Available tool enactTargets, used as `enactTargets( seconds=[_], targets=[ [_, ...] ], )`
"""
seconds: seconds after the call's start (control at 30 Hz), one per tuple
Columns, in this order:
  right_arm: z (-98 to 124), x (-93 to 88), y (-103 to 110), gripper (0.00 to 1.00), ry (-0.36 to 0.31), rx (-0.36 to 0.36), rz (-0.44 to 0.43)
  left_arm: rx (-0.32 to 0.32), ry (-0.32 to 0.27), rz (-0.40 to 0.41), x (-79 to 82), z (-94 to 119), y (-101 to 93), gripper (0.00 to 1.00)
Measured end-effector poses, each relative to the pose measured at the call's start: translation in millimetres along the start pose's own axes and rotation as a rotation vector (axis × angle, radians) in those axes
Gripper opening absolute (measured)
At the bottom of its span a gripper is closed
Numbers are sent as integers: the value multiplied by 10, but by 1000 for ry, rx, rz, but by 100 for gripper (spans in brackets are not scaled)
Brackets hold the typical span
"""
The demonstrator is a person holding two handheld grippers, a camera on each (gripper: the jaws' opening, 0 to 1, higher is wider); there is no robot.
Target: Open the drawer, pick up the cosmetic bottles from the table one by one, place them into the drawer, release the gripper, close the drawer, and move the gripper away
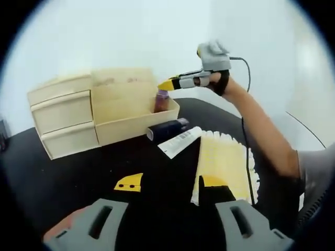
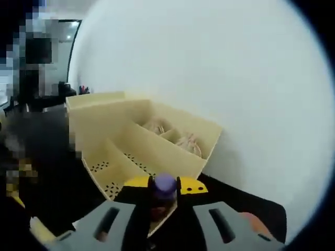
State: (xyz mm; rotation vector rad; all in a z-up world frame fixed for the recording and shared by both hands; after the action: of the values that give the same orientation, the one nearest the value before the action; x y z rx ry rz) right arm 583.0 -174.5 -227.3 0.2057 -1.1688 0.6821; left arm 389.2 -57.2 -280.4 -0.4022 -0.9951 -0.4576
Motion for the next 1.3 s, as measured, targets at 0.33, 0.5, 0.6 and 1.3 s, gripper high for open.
enactTargets(
  seconds=[0.33, 0.5, 0.6, 1.3],
  targets=[
    [19, 23, 165, 15, 56, -120, 16, -9, 3, -3, 13, -5, 4, 36],
    [100, -26, 136, 15, 102, -147, -47, -22, -9, -7, 43, 31, -36, 36],
    [105, -41, 88, 15, 119, -180, -60, -30, -18, -4, 63, 42, -39, 36],
    [720, 428, 186, 19, -29, -49, -83, -49, -88, 45, 151, 126, 30, 38]
  ],
)
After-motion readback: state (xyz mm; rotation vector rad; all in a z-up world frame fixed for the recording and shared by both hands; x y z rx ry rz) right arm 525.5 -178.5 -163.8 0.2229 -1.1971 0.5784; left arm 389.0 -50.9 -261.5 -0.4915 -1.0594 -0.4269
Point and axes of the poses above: the point that each gripper's makers call its tool centre point, and the gripper's own axes: z roughly backward along the fingers, y roughly to its left, x roughly out of its top, the point moved 1 cm from there along z, roughly backward along the fingers, and after that the axes turned 4 degrees about x, right-handed, at the moved point
